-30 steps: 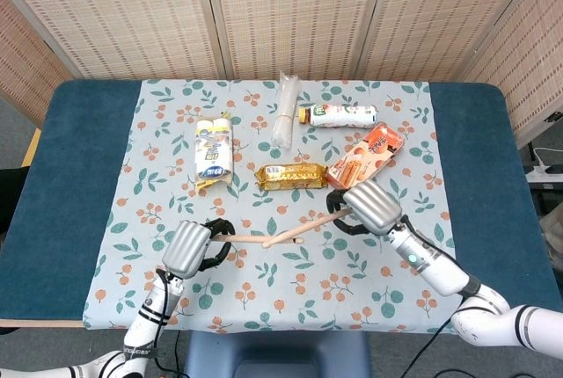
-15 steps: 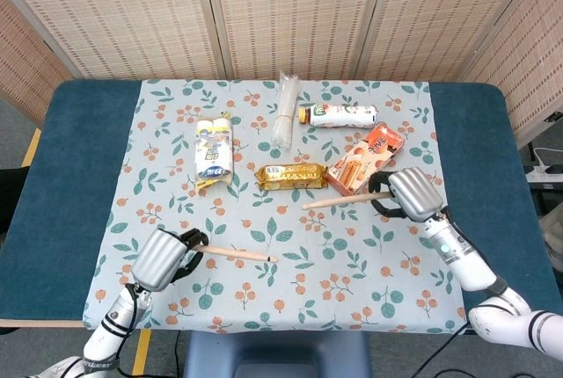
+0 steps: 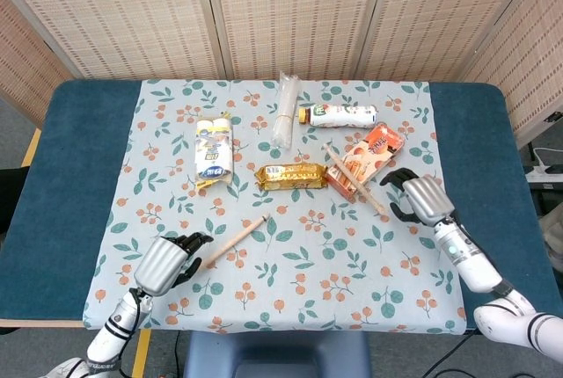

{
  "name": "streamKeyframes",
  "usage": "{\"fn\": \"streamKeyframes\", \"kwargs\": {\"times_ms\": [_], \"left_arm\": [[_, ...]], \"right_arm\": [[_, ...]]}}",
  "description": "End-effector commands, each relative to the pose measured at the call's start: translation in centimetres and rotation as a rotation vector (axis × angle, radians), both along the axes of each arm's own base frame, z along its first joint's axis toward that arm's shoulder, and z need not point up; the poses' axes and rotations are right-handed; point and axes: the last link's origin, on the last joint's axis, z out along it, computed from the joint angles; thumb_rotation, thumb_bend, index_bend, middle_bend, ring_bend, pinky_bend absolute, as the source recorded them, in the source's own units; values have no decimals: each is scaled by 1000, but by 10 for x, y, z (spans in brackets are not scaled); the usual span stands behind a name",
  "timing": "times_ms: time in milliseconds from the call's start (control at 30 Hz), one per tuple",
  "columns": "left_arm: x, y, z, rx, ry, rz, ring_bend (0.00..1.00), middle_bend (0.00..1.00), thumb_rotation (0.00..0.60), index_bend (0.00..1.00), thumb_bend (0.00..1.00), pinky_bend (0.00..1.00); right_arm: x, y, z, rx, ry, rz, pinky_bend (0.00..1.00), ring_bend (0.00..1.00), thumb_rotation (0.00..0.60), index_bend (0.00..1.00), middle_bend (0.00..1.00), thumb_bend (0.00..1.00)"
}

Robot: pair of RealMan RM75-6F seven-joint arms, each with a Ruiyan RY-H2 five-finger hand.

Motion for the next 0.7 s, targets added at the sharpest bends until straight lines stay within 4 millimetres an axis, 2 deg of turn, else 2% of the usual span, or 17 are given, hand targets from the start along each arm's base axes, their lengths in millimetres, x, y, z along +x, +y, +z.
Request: {"fn": "streamKeyframes", "kwargs": {"times_ms": [33, 200, 333, 433, 567, 700], "left_arm": [[0, -2, -2, 3, 4, -9, 599, 381, 600, 283, 452, 846], [-5, -5, 8, 9, 14, -10, 581, 346, 600, 262, 452, 816], [-19, -14, 37, 17, 42, 0, 494, 309, 600, 217, 452, 760], [-42, -25, 67, 56, 113, 17, 457, 311, 600, 212, 452, 740], [-83, -43, 105, 93, 214, 112, 440, 318, 600, 223, 451, 732], [-99, -53, 126, 123, 153, 253, 437, 316, 600, 229, 452, 730]], "right_arm": [[-2, 2, -1, 2, 2, 0, 673, 143, 600, 294, 229, 384], [-3, 6, 5, -7, -10, 5, 553, 80, 600, 261, 188, 344], [-6, 15, 13, -14, -45, 1, 421, 20, 600, 223, 145, 290], [-10, 31, 24, -26, -61, -7, 346, 7, 600, 188, 121, 262], [-19, 62, 38, -87, -27, -23, 297, 0, 600, 166, 115, 246], [-24, 86, 41, -147, 8, -43, 288, 0, 600, 162, 115, 246]]}}
